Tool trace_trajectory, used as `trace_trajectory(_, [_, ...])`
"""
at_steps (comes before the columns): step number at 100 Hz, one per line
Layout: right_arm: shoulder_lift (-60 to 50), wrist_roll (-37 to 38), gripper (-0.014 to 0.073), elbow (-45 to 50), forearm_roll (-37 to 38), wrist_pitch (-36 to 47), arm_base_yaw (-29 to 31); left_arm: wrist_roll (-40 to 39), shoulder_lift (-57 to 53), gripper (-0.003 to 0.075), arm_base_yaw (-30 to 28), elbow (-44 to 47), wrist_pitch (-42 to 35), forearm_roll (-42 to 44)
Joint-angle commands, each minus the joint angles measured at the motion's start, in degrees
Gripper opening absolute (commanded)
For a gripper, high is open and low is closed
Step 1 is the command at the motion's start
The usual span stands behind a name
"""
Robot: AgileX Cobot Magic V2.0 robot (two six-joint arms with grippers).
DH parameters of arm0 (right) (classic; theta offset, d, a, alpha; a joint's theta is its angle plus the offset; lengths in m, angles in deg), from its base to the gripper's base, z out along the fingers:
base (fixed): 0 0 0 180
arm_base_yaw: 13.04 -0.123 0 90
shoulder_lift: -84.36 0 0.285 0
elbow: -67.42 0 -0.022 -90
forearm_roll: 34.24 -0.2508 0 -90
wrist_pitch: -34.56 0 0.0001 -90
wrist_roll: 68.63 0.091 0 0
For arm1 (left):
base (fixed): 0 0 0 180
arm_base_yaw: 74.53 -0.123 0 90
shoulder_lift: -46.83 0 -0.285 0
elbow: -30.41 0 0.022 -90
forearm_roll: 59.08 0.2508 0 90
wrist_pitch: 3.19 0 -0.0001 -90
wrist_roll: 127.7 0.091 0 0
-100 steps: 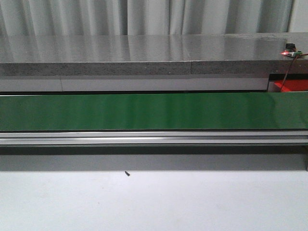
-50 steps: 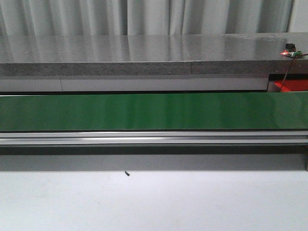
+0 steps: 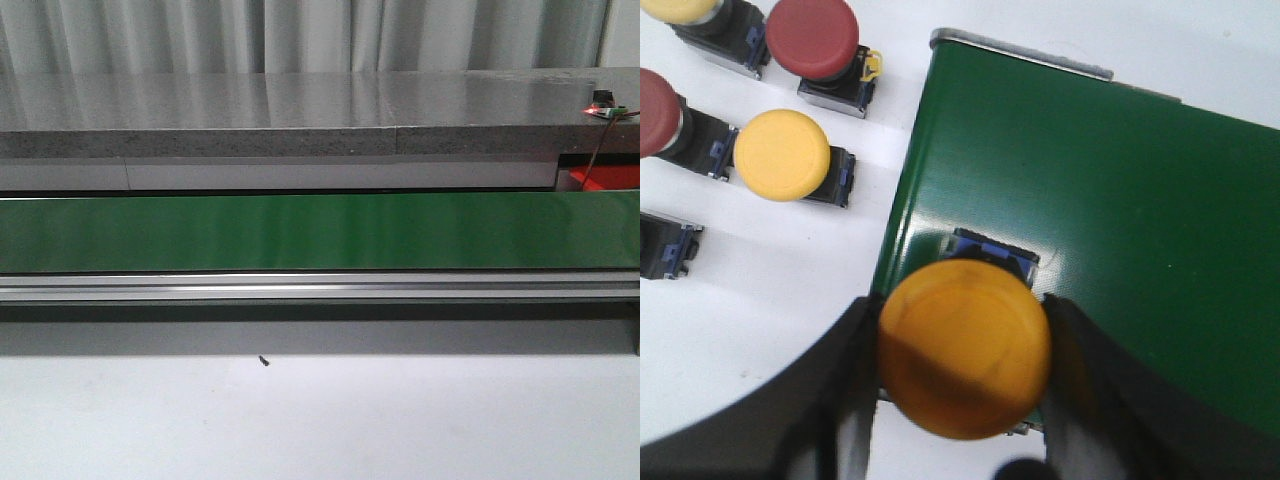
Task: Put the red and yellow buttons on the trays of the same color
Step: 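Set the yellow button on the green belt and open the left gripper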
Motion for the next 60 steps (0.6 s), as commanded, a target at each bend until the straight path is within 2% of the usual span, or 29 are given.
trace_trajectory(1, [0.04, -0.57, -0.0068, -1.65, -0.41, 3.86, -0.16, 0.46, -1.51, 0.0128, 0.69, -1.71, -2.28, -0.67])
trace_trajectory(47, [0.04, -0.57, -0.0068, -1.65, -0.41, 3.86, -0.16, 0.72, 1.37, 0.0137, 0.87, -1.71, -0.46, -2.3])
trace_trajectory(54, [0.04, -0.57, -0.0068, -1.65, -0.41, 3.86, -0.16, 0.72, 1.37, 0.02, 0.87, -1.71, -0.59, -2.76])
trace_trajectory(60, [0.04, -0.57, -0.0068, -1.65, -0.41, 3.86, -0.16, 1.6, 1.37, 0.0305, 0.87, -1.71, -0.59, -5.24])
